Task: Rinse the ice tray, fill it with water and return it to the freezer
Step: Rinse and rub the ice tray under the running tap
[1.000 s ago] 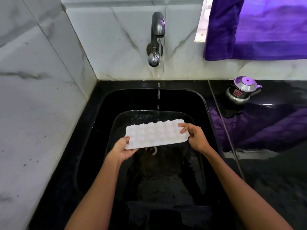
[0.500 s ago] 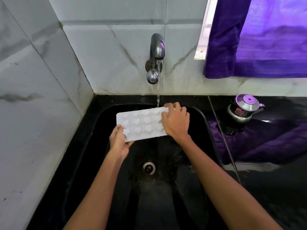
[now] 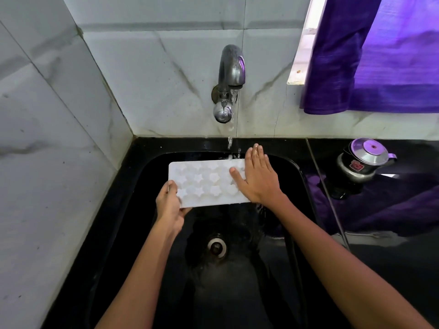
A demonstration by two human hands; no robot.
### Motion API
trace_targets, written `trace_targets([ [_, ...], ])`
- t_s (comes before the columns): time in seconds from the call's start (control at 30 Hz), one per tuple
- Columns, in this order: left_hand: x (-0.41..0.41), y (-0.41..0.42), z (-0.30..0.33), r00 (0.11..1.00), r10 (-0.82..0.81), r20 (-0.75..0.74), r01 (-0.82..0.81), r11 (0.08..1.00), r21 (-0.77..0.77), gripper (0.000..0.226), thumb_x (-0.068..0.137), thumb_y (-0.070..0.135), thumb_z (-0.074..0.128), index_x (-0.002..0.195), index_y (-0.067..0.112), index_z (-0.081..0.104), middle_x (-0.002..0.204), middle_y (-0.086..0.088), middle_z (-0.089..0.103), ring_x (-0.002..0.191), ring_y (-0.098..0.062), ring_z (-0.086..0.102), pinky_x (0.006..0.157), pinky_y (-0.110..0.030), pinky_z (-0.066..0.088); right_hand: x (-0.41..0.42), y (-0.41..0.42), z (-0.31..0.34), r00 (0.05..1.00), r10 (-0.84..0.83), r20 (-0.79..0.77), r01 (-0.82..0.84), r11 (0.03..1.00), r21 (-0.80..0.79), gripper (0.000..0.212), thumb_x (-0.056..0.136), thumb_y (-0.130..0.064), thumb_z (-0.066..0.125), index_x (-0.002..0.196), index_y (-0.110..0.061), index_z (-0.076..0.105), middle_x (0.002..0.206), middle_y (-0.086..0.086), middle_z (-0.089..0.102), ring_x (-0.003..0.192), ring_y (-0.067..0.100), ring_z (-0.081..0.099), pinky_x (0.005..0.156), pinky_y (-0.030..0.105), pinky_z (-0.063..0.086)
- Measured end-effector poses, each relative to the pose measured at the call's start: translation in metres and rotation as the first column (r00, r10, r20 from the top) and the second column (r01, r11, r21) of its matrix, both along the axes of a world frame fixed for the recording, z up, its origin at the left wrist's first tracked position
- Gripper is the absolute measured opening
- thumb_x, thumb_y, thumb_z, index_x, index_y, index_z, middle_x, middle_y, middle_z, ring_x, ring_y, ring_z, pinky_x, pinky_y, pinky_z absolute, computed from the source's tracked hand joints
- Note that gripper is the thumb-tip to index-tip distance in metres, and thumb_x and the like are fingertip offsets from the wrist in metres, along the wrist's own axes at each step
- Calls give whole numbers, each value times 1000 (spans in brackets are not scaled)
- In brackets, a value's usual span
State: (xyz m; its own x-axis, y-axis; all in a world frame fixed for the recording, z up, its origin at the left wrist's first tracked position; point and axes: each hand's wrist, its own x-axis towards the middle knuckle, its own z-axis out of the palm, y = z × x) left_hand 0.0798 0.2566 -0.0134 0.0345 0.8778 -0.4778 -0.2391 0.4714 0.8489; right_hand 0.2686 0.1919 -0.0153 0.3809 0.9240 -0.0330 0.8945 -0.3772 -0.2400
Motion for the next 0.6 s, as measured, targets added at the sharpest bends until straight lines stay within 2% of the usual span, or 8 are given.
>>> trace_targets([
  [0.07,5,0,2,1000,5,8,-5,1000,9,17,100,22,44,87,28,54,86,4,62,77,-15,61,60,-36,51,-2,7,4,1000,-7,17,7,1000,12,80,97,-56,18,149,1,-3,158,19,-10,146,26,-15,118,36,-10],
  [0.2,14,1,6,1000,15,27,-15,1000,23,19,100,23,42,87,28,56,86,4,64,76,-14,63,56,-33,50,-31,5,6,947,315,71,-321,940,114,72,98,-51,10,150,-3,0,159,16,-5,147,22,-9,117,30,-10],
  [0.27,15,2,7,999,23,29,-23,999,23,22,100,22,42,84,30,55,86,4,64,77,-14,63,55,-33,49,-37,-1,4,928,369,50,-373,917,144,67,100,-47,12,151,-4,3,159,13,-3,147,18,-6,118,28,-7],
  [0.33,12,4,8,999,29,13,-30,999,25,23,101,23,42,83,29,55,86,5,64,76,-14,63,53,-31,51,-29,-4,0,955,296,8,-293,943,155,65,101,-45,15,151,-4,4,159,13,-2,148,19,-4,120,31,-4],
  [0.47,7,6,4,1000,27,9,-27,1000,12,25,101,23,41,79,26,53,88,5,64,77,-15,62,55,-32,51,-2,-1,4,1000,7,-4,-7,997,75,76,98,-53,15,149,1,-1,159,18,-6,147,24,-10,115,30,-12],
  [0.53,12,3,5,999,14,30,-14,1000,4,25,101,23,41,80,26,53,89,5,65,78,-14,63,56,-33,52,1,5,8,999,-21,24,20,998,59,79,98,-55,17,149,2,-2,158,19,-7,147,25,-12,116,32,-12],
  [0.6,18,1,7,998,-6,57,6,1000,0,23,101,25,42,83,27,55,90,3,66,79,-15,64,57,-33,53,-7,10,13,995,67,68,-72,995,73,80,96,-58,13,149,0,-2,158,19,-6,147,25,-11,116,32,-12],
])
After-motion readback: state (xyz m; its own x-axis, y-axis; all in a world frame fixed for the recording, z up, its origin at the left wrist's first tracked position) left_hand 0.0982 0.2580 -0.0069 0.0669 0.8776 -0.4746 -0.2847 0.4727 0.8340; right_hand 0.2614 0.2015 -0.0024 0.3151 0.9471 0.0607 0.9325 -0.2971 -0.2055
